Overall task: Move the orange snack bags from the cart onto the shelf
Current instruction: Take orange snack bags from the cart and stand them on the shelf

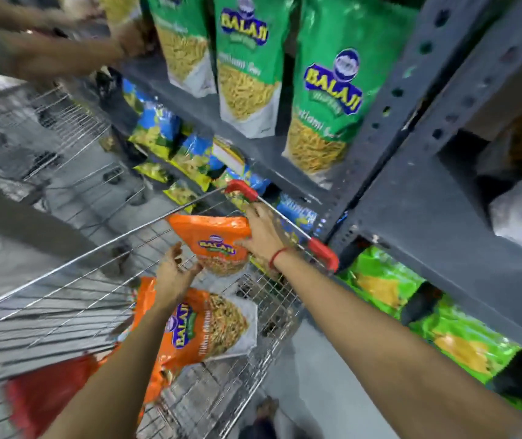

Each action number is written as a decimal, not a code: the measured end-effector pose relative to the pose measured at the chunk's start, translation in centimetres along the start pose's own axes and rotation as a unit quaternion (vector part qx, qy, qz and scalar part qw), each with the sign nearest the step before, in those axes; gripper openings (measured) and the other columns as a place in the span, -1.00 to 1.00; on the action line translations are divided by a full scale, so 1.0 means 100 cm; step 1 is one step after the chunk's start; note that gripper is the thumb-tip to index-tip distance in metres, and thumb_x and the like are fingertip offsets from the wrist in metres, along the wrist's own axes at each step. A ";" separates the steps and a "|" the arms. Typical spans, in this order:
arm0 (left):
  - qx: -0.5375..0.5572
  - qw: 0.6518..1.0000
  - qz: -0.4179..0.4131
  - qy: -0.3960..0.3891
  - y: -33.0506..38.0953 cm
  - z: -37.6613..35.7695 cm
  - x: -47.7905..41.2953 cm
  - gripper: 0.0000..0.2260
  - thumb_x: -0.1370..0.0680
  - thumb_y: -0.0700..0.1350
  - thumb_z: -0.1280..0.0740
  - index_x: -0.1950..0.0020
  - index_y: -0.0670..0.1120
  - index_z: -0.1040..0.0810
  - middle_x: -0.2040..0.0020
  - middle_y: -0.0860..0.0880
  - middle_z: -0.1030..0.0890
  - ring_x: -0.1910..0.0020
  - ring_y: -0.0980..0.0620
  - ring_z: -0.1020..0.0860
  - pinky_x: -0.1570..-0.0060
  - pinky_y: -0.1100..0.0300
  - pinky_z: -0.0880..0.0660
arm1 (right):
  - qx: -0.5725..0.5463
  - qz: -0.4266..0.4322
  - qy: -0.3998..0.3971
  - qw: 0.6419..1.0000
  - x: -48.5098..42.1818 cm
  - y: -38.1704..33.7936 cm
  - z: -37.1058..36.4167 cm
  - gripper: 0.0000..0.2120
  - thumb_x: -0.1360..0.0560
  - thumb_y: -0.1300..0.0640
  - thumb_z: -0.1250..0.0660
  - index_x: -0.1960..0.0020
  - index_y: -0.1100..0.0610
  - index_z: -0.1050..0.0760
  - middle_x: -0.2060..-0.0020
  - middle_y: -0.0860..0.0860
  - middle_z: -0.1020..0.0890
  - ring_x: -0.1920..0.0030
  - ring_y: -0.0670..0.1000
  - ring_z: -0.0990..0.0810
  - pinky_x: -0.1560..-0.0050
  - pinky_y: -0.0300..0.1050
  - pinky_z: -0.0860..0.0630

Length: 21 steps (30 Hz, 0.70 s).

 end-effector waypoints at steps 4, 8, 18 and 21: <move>-0.001 0.999 0.010 -0.041 -0.010 -0.019 -0.011 -0.23 -0.37 -0.14 -0.50 -0.46 -0.13 -0.16 -0.41 -0.24 -0.35 -0.36 -0.18 -0.35 -0.31 -0.13 -0.37 | 0.225 0.032 -0.106 0.968 -0.011 0.009 -0.030 -0.84 -0.53 0.27 -0.22 0.22 0.15 -0.43 -0.25 0.28 -0.50 -0.27 0.23 -0.47 -0.22 0.01 -0.41; 0.038 0.998 0.031 -0.050 -0.021 -0.029 -0.011 -0.14 -0.36 -0.13 -0.51 -0.50 -0.10 -0.05 -0.46 -0.21 -0.29 -0.39 -0.18 -0.32 -0.23 0.00 -0.38 | 0.118 0.079 -0.033 0.989 -0.034 -0.026 -0.025 -0.78 -0.48 0.26 -0.32 -0.13 0.15 -0.50 -0.13 0.16 -0.59 -0.13 0.20 -0.56 -0.13 0.16 -0.51; 0.158 0.983 0.066 -0.066 -0.023 -0.024 0.032 0.03 -0.24 -0.05 -0.57 -0.52 -0.02 0.02 -0.49 -0.19 -0.23 -0.46 -0.14 -0.24 -0.40 -0.14 -0.27 | -0.109 0.102 0.110 0.983 0.013 -0.051 0.037 -0.75 -0.35 0.10 -0.49 0.00 0.15 -0.63 0.07 0.10 -0.70 0.02 0.10 -0.61 -0.11 0.09 -0.52; 0.157 0.976 0.038 -0.146 0.006 -0.039 0.051 0.08 -0.19 -0.03 -0.57 -0.52 0.01 0.06 -0.53 -0.18 -0.16 -0.48 -0.12 -0.20 -0.44 -0.06 -0.19 | -0.248 0.115 0.136 0.952 0.042 -0.054 0.087 -0.78 -0.32 0.21 -0.52 0.06 0.24 -0.62 0.19 0.09 -0.66 0.14 -0.05 -0.60 0.04 -0.05 -0.56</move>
Point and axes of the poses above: each hand's wrist, its own x-axis away from the middle knuckle, its own z-axis out of the back of the hand, y = z × x, the point moved 10 cm from there along -x, towards the middle knuckle
